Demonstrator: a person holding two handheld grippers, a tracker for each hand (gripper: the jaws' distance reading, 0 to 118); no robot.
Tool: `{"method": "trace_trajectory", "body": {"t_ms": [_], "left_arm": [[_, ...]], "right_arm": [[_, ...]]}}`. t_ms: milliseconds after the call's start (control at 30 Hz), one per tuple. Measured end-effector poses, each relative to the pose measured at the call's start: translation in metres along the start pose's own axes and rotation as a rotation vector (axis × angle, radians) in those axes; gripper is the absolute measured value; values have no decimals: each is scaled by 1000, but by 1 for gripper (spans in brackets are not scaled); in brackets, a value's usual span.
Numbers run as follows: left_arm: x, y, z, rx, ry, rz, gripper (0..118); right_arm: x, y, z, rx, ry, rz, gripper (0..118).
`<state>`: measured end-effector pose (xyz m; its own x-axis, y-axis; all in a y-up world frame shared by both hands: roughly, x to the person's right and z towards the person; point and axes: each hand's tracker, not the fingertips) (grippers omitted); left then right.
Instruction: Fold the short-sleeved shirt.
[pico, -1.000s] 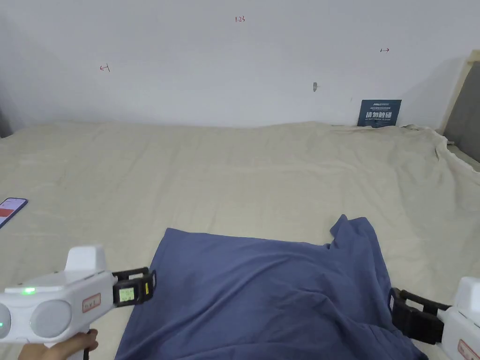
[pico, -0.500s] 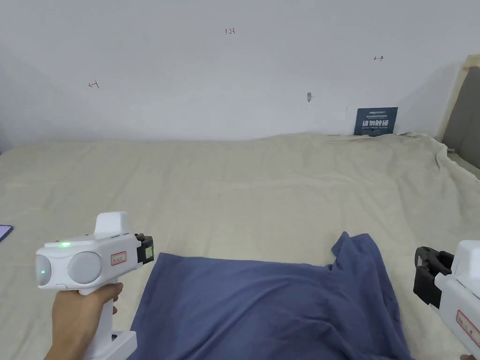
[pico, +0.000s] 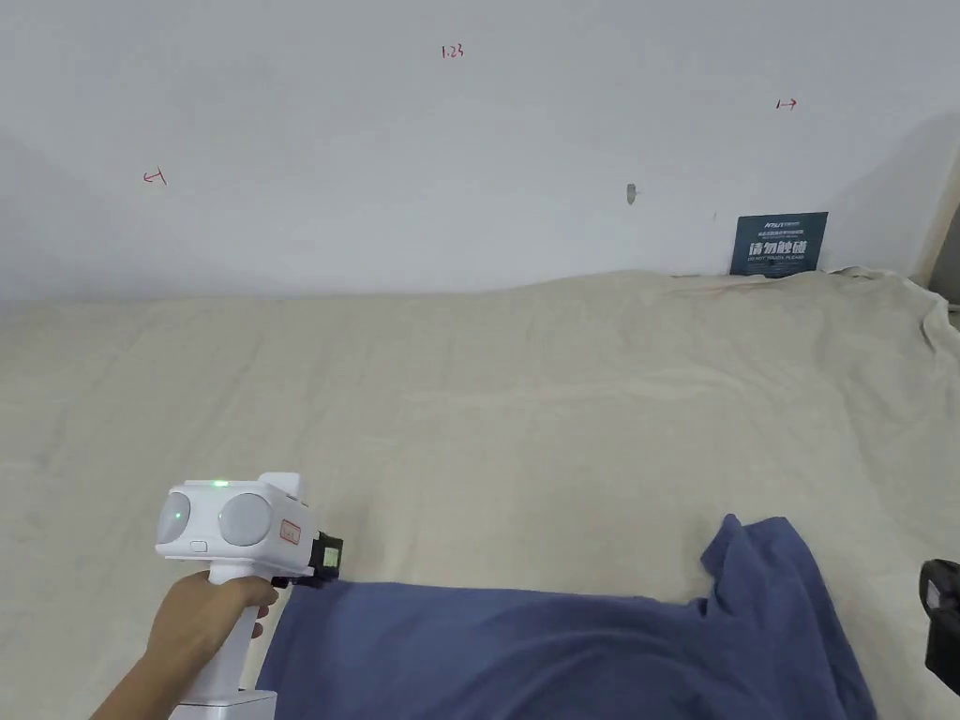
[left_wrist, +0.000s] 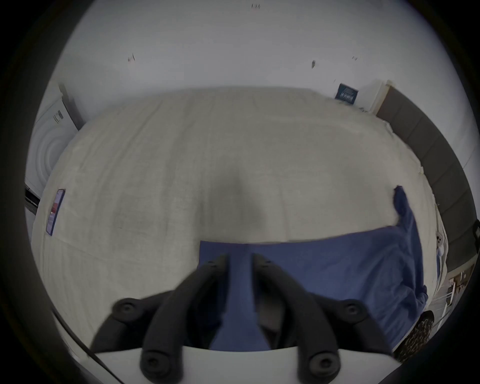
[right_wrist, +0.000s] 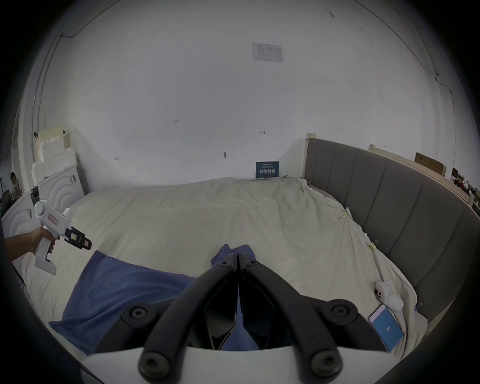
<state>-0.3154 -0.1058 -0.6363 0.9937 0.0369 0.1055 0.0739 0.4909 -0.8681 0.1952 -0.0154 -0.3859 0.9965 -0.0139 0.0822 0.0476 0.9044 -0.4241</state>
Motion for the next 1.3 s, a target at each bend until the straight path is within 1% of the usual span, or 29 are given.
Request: {"method": "trace_trajectory", "body": {"t_ms": [67,100,167,233,267,300,367,400,433,467,500,533,567,600,700,767,833,867,900,933,967,1000,1033,1067,1100,1200,1267,1300], "left_arm": [[-6,5,-20,-23,22,13,83],[-8,7,-27,-40,39,20,91],[-8,11,-37,-59,67,17,92],[-10,12,-47,-49,61,20,92],[-9,12,-51,-52,61,26,90],[-8,12,-55,-61,62,27,85],[-7,8,-66,-103,65,27,61],[-7,7,-71,-127,59,27,55],[-7,3,-75,-140,60,26,55],[-7,0,-72,-108,59,31,47],[-7,0,-70,-95,65,41,46],[-5,-1,-64,-94,50,54,40],[-3,-2,-60,-88,48,46,19],[-1,-3,-58,-68,39,35,1],[5,-8,-53,-29,45,-9,0],[8,-12,-37,28,59,-7,0],[12,-17,-14,100,11,-10,0],[12,-19,-2,125,-3,-10,0],[13,-22,7,140,-21,-14,0],[12,-23,19,149,-32,-19,0],[12,-25,29,156,-30,-23,0],[11,-26,37,166,-34,-26,0],[10,-27,45,175,-40,-26,0],[11,-28,55,184,-47,-26,0],[11,-29,62,184,-54,-23,0],[11,-30,77,200,-59,-28,0],[11,-31,84,209,-59,-36,0],[11,-31,86,206,-58,-38,0]], "right_arm": [[5,-4,-9,-19,-10,-4,0],[6,-6,-12,-26,-14,-2,0],[10,-9,-17,-39,-25,-1,0],[13,-12,-21,-50,-35,1,0],[15,-13,-23,-57,-39,2,0],[17,-14,-24,-62,-42,1,0],[22,-17,-26,-71,-53,0,0],[23,-18,-25,-75,-56,-2,0],[25,-19,-25,-77,-60,-4,0],[27,-20,-25,-82,-63,-7,0],[29,-20,-25,-87,-64,-10,0],[30,-21,-25,-91,-67,-11,0],[32,-21,-26,-95,-68,-13,0],[34,-22,-28,-98,-67,-18,0],[40,-20,-39,-112,-48,-71,0],[44,-16,-54,-128,-34,-87,0],[47,-15,-73,-154,-14,-107,0],[49,-15,-85,-182,9,-142,0],[50,-15,-96,-213,19,-155,1],[50,-16,-107,-235,27,-170,4],[50,-17,-118,-247,21,-168,18],[50,-18,-129,-265,9,-151,37],[50,-20,-140,-280,9,-150,61],[49,-22,-151,-315,-10,-119,90],[48,-24,-160,-340,-22,-100,99],[46,-31,-184,-390,-35,-106,99],[39,-36,-193,-434,-47,-68,98],[37,-38,-196,-444,-57,-35,95]]}}
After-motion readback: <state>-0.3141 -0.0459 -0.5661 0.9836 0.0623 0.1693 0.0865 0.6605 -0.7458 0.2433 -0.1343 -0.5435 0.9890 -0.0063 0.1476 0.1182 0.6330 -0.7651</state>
